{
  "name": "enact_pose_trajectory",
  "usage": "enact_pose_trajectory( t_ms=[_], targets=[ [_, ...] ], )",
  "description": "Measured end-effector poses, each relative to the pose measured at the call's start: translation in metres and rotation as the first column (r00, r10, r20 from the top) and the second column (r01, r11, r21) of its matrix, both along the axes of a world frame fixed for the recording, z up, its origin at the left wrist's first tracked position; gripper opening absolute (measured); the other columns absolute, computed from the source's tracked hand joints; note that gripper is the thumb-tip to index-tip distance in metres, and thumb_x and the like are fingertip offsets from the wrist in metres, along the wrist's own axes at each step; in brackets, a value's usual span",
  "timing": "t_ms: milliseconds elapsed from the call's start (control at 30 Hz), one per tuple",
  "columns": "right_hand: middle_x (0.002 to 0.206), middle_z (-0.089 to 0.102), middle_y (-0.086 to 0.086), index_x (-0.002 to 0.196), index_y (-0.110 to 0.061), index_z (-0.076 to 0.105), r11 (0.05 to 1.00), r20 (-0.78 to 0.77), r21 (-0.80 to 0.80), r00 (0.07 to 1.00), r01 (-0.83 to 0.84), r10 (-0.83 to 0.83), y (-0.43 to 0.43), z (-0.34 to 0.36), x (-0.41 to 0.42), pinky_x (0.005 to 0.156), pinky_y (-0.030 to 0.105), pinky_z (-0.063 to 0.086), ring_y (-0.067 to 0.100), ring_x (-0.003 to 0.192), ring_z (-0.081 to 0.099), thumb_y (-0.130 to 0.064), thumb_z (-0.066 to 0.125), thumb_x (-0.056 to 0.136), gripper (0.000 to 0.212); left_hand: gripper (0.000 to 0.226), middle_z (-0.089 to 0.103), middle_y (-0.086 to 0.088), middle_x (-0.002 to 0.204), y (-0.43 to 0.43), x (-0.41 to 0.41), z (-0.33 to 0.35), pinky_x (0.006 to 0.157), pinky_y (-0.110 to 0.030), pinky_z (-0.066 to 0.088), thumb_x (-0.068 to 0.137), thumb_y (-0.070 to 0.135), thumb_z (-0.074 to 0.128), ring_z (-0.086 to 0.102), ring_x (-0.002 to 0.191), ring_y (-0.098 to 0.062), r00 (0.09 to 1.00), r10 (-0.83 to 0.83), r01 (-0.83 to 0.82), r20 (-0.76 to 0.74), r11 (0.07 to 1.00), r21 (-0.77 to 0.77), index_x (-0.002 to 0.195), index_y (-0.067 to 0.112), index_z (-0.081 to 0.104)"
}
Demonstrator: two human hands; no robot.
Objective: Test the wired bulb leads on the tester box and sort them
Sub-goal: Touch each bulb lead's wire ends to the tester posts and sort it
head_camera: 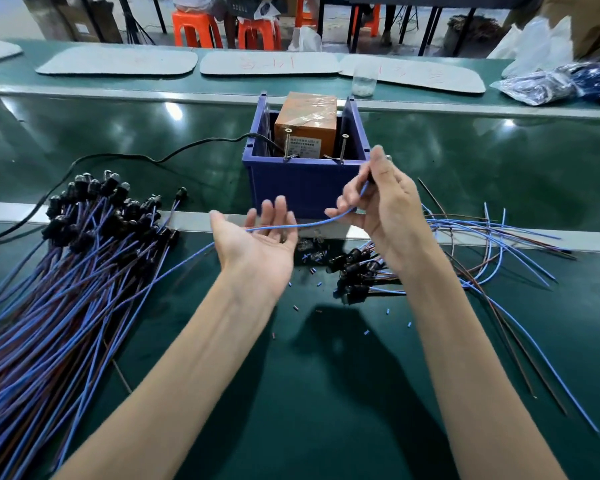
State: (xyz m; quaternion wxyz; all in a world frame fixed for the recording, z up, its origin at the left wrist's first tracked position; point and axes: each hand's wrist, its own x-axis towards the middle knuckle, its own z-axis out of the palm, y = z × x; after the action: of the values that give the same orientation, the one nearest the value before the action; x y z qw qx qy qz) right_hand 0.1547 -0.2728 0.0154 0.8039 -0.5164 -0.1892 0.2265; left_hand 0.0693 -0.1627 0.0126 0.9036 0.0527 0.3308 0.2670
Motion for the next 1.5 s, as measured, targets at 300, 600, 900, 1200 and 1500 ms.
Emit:
enact_pose_trajectory(
  t_ms=[300, 600, 900, 1200, 1500],
  targets=[
    [0.045, 0.021, -0.011, 0.067, -0.021, 0.019, 0.989, 0.066, -0.147, 0.998, 0.024, -0.015, -0.029, 0.01, 0.018, 0.034, 0.016, 0.014, 0.005, 0.039, 0.015, -0.024, 0.05, 0.099, 0.044, 0.044, 0.029, 0.003, 0.045, 0.007, -0.005, 0.007, 0.037, -0.018, 0.022, 0.102, 0.043, 0.021, 0.024, 0.034, -0.012, 0.995, 0.077, -0.081, 0.056, 0.993, 0.087, 0.071, 0.016, 0.037],
    [0.061, 0.036, -0.004, 0.095, 0.002, 0.06, 0.936, -0.336, 0.198, 0.917, 0.291, -0.214, -0.026, 0.021, 0.018, 0.038, 0.013, 0.023, 0.002, 0.046, 0.029, -0.004, 0.05, 0.092, 0.012, 0.038, 0.022, 0.011, 0.043, -0.007, -0.002, 0.0, 0.037, -0.018, 0.01, 0.104, 0.032, 0.035, 0.015, 0.034, -0.004, 0.949, -0.267, 0.314, -0.167, 0.755, 0.576, 0.071, 0.016, 0.048],
    [0.052, 0.025, -0.009, 0.092, -0.012, 0.067, 0.99, 0.017, -0.055, 0.991, 0.133, -0.132, -0.009, 0.019, -0.001, 0.039, 0.016, 0.016, 0.005, 0.046, 0.016, -0.028, 0.054, 0.097, 0.022, 0.031, 0.025, 0.01, 0.051, -0.023, 0.0, -0.011, 0.035, -0.012, 0.017, 0.102, 0.022, 0.042, 0.017, 0.038, -0.002, 0.913, -0.273, 0.395, -0.304, 0.398, 0.828, 0.074, 0.02, 0.056],
    [0.052, 0.046, -0.009, 0.079, -0.013, 0.071, 0.964, 0.004, -0.231, 0.991, 0.133, -0.136, 0.001, 0.009, -0.006, 0.034, 0.011, 0.022, 0.003, 0.044, 0.031, -0.018, 0.073, 0.083, 0.006, 0.032, 0.025, 0.011, 0.051, -0.025, -0.001, -0.016, 0.036, -0.011, 0.019, 0.1, 0.021, 0.046, 0.02, 0.039, -0.003, 0.918, -0.257, 0.375, -0.3, 0.328, 0.867, 0.075, 0.022, 0.066],
    [0.07, 0.071, -0.001, 0.077, -0.014, 0.066, 0.955, 0.096, -0.283, 0.993, 0.093, -0.068, 0.006, 0.01, -0.013, 0.045, 0.005, 0.036, 0.0, 0.058, 0.062, -0.009, 0.067, 0.087, 0.011, 0.036, 0.047, 0.013, 0.051, -0.021, 0.002, -0.021, 0.046, -0.013, 0.037, 0.098, 0.025, 0.051, 0.043, 0.045, -0.004, 0.957, -0.08, 0.285, -0.277, 0.412, 0.866, 0.068, 0.03, 0.07]
  ],
)
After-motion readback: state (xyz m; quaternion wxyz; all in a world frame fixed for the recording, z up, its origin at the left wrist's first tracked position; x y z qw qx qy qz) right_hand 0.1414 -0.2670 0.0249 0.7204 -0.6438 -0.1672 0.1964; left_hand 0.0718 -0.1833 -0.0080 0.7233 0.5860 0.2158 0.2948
